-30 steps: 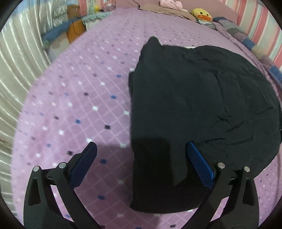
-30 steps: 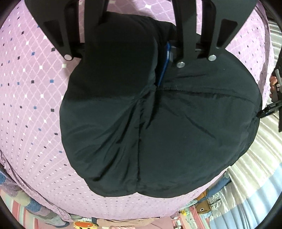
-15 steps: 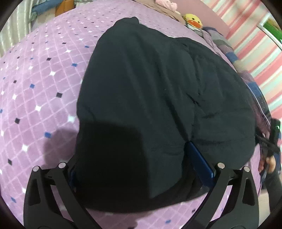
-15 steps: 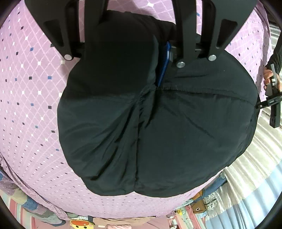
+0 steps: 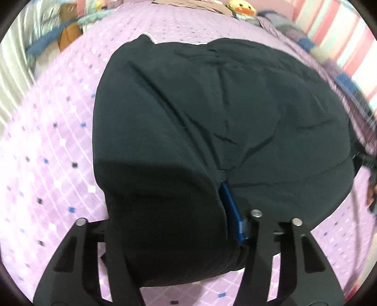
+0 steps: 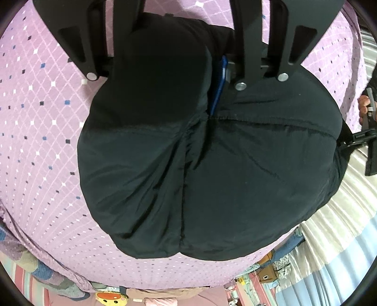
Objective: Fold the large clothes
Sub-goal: 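Grasp the folded jacket edge with the right tool while the left tool grasps beside it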
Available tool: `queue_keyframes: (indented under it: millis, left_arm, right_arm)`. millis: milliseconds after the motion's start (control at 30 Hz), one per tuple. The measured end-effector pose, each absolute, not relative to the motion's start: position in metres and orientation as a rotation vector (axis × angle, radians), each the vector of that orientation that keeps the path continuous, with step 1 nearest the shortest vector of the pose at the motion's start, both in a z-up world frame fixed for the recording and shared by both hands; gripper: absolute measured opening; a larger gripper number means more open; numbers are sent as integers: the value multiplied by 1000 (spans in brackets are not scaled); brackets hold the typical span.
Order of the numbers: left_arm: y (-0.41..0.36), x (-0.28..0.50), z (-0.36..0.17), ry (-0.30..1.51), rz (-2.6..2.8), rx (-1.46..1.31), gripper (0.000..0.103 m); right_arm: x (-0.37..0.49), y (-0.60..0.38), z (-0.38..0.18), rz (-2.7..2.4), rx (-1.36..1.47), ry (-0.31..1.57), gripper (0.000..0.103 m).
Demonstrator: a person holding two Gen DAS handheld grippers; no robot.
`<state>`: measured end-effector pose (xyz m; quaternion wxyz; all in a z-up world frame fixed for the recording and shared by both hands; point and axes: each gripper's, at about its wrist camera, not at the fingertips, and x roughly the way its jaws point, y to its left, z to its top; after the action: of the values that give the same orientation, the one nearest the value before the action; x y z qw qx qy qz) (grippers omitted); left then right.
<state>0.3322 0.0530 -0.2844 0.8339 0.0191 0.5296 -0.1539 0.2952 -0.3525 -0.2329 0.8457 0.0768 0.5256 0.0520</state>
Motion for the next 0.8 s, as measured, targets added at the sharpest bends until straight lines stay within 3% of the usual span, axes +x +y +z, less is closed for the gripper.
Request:
queue_keyframes:
  millis: [267, 800]
  left_arm:
    - [18, 334, -265, 1129, -261, 161, 42]
    - [8, 325, -227, 1094, -248, 142, 28]
  right_arm:
    - [295, -350, -224, 79, 142, 1126, 31]
    - [300, -350, -200, 69, 181, 1096, 23]
